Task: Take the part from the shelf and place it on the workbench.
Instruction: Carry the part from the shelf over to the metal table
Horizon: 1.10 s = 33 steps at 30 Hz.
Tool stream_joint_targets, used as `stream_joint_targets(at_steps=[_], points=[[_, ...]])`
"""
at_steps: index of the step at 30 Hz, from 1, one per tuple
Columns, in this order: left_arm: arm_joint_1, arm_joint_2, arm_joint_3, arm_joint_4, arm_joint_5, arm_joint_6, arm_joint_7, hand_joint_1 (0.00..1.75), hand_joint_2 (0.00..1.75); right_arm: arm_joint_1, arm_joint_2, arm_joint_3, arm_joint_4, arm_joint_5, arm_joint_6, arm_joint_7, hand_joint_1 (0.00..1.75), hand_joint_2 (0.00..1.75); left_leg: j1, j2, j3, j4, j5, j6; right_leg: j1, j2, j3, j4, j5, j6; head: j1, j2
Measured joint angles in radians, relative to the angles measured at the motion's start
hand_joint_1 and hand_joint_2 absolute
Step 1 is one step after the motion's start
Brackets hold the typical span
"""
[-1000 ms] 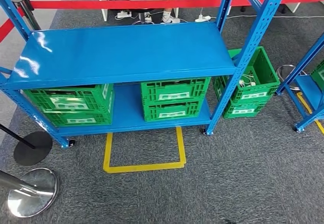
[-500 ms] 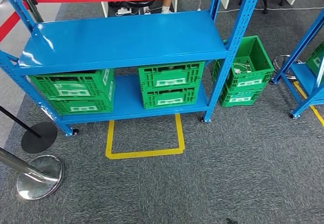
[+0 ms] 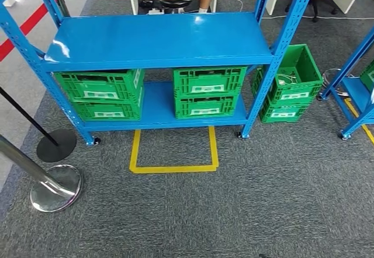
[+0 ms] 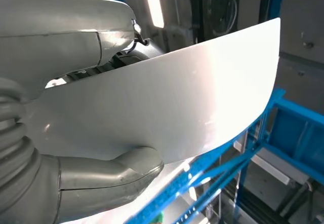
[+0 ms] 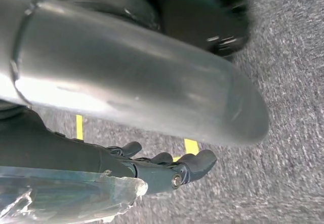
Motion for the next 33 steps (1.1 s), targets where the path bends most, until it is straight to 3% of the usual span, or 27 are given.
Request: stream_joint_targets(at_steps=[2, 4, 5, 7, 9, 10, 11, 13, 15, 16, 17, 19, 21, 23, 25, 26, 27, 28, 30, 32, 33], points=[[-0.002, 0.001, 0.002, 0.000, 0.001, -0.001, 0.000, 1.75, 1.75, -0.001, 0.001, 0.000, 0.000, -0.001, 0.002, 0.000, 0.00, 0.00, 0.001, -0.014, -0.009, 0.000, 0.011, -0.012, 0.002, 0.012, 0.023, -0.038, 0.001, -0.006, -0.001, 0.000], [-0.002, 0.001, 0.003, 0.000, 0.001, -0.001, 0.000, 1.75, 1.75, -0.001, 0.003, 0.000, 0.000, -0.001, 0.004, 0.000, 0.00, 0.00, 0.005, -0.025, -0.019, 0.002, 0.017, -0.026, 0.004, -0.010, 0.018, -0.036, 0.010, -0.019, -0.002, 0.000], [-0.002, 0.002, 0.004, 0.000, 0.001, -0.001, 0.000, 1.75, 1.75, -0.001, 0.004, 0.000, 0.000, -0.001, 0.004, 0.000, 0.00, 0.00, 0.005, -0.019, -0.029, 0.014, 0.008, -0.031, 0.004, -0.020, 0.015, -0.037, 0.016, -0.027, -0.003, 0.000], [-0.004, 0.003, 0.008, 0.000, 0.001, 0.000, 0.000, 1.75, 1.75, -0.001, 0.006, 0.000, 0.001, -0.002, 0.006, 0.000, 0.00, 0.00, 0.004, 0.008, -0.071, 0.098, -0.051, -0.038, 0.002, -0.046, 0.004, -0.041, 0.025, -0.041, -0.008, 0.000], [-0.007, 0.004, 0.011, 0.000, 0.002, 0.001, 0.000, 1.75, 1.75, 0.001, 0.006, 0.000, 0.001, -0.003, 0.007, 0.000, 0.00, 0.00, 0.003, 0.025, -0.127, 0.229, -0.122, -0.042, 0.005, -0.070, -0.007, -0.041, 0.031, -0.046, -0.010, 0.000], [-0.006, 0.005, 0.012, 0.001, 0.002, 0.001, 0.000, 1.75, 1.75, 0.002, 0.006, 0.000, 0.001, -0.003, 0.008, 0.000, 0.00, 0.00, 0.002, 0.027, -0.141, 0.272, -0.137, -0.043, 0.007, -0.082, -0.012, -0.041, 0.034, -0.047, -0.010, 0.000], [-0.006, 0.005, 0.013, 0.001, 0.002, 0.001, 0.000, 1.75, 1.75, 0.002, 0.006, 0.000, 0.001, -0.003, 0.008, 0.000, 0.00, 0.00, 0.002, 0.028, -0.139, 0.281, -0.134, -0.043, 0.008, -0.094, -0.016, -0.040, 0.036, -0.047, -0.010, 0.000], [-0.007, 0.006, 0.016, 0.002, 0.001, 0.001, 0.000, 1.75, 1.75, 0.001, 0.007, 0.000, 0.001, -0.003, 0.009, 0.000, 0.00, 0.00, 0.000, 0.044, -0.081, 0.197, -0.084, -0.038, 0.011, -0.118, -0.021, -0.039, 0.040, -0.045, -0.010, 0.000], [-0.011, 0.007, 0.018, 0.002, 0.001, 0.001, 0.000, 1.75, 1.75, 0.001, 0.008, 0.000, 0.001, -0.003, 0.010, 0.000, 0.00, 0.00, -0.006, 0.095, -0.003, 0.070, -0.039, -0.029, 0.017, -0.139, -0.026, -0.032, 0.040, -0.039, -0.011, 0.000], [-0.013, 0.006, 0.019, 0.002, 0.001, 0.001, -0.001, 1.75, 1.75, 0.001, 0.008, 0.000, 0.001, -0.003, 0.011, 0.000, 0.00, 0.00, -0.008, 0.113, 0.017, 0.033, -0.030, -0.023, 0.020, -0.149, -0.029, -0.027, 0.040, -0.034, -0.011, 0.000], [-0.014, 0.006, 0.020, 0.002, 0.001, 0.001, -0.001, 1.75, 1.75, 0.001, 0.008, 0.000, 0.001, -0.003, 0.013, 0.000, 0.00, 0.00, -0.010, 0.122, 0.023, 0.014, -0.028, -0.016, 0.024, -0.161, -0.031, -0.023, 0.041, -0.030, -0.013, 0.000], [-0.013, 0.006, 0.023, 0.002, 0.002, 0.002, -0.003, 1.75, 1.75, -0.001, 0.008, 0.000, 0.001, -0.003, 0.016, 0.000, 0.00, 0.00, -0.009, 0.099, 0.014, 0.012, -0.023, -0.003, 0.024, -0.178, -0.036, -0.018, 0.040, -0.021, -0.012, 0.000], [-0.013, 0.005, 0.026, 0.002, 0.005, 0.002, -0.006, 1.75, 1.75, -0.002, 0.008, 0.000, 0.001, -0.002, 0.017, 0.000, 0.00, 0.00, -0.005, 0.078, 0.009, 0.010, -0.015, 0.009, 0.020, -0.140, -0.050, 0.017, 0.011, -0.009, -0.007, 0.000], [-0.017, 0.004, 0.026, 0.002, 0.008, 0.001, -0.009, 1.75, 1.75, -0.001, 0.008, 0.000, 0.001, -0.002, 0.017, 0.000, 0.00, 0.00, -0.003, 0.057, 0.001, 0.010, -0.008, 0.017, 0.015, -0.081, -0.097, 0.132, -0.057, 0.003, -0.001, 0.000], [-0.018, 0.002, 0.027, 0.002, 0.010, 0.001, -0.011, 1.75, 1.75, 0.002, 0.008, 0.000, 0.001, -0.001, 0.017, 0.002, 0.00, 0.00, -0.004, 0.032, -0.007, 0.010, -0.001, 0.020, 0.012, -0.062, -0.147, 0.255, -0.109, 0.005, 0.000, 0.000], [-0.018, 0.002, 0.027, 0.002, 0.010, 0.001, -0.011, 1.75, 1.75, 0.003, 0.008, 0.000, 0.001, -0.001, 0.017, 0.003, 0.00, 0.00, -0.004, 0.020, -0.010, 0.011, 0.002, 0.019, 0.011, -0.060, -0.153, 0.273, -0.108, 0.005, 0.000, 0.000], [-0.017, 0.001, 0.027, 0.002, 0.011, 0.001, -0.012, 1.75, 1.75, 0.004, 0.008, 0.000, 0.001, -0.001, 0.018, 0.003, 0.00, 0.00, -0.003, 0.007, -0.012, 0.011, 0.004, 0.017, 0.011, -0.058, -0.138, 0.248, -0.088, 0.003, 0.000, 0.000], [-0.017, 0.000, 0.027, 0.002, 0.011, 0.001, -0.012, 1.75, 1.75, 0.004, 0.008, 0.000, 0.001, 0.000, 0.018, 0.004, 0.00, 0.00, -0.002, -0.006, -0.012, 0.011, 0.006, 0.014, 0.009, -0.050, -0.105, 0.188, -0.055, 0.001, 0.000, 0.000], [-0.017, -0.001, 0.027, 0.002, 0.011, 0.001, -0.013, 1.75, 1.75, 0.004, 0.008, 0.000, 0.001, 0.000, 0.018, 0.004, 0.00, 0.00, -0.002, -0.030, -0.015, 0.013, 0.010, 0.007, 0.004, -0.008, -0.031, 0.046, -0.004, -0.002, -0.001, 0.000], [-0.017, -0.001, 0.027, 0.002, 0.011, 0.002, -0.018, 1.75, 1.75, 0.003, 0.010, 0.000, 0.001, 0.002, 0.019, 0.004, 0.00, 0.00, -0.002, -0.050, -0.025, 0.015, 0.017, -0.006, 0.001, 0.019, 0.002, -0.016, 0.005, -0.006, -0.002, 0.000], [-0.015, -0.002, 0.027, 0.002, 0.012, 0.002, -0.020, 1.75, 1.75, 0.004, 0.010, 0.000, 0.001, 0.004, 0.020, 0.005, 0.00, 0.00, 0.000, -0.061, -0.030, 0.015, 0.021, -0.013, 0.002, 0.013, 0.004, -0.018, 0.005, -0.009, -0.002, 0.000]])
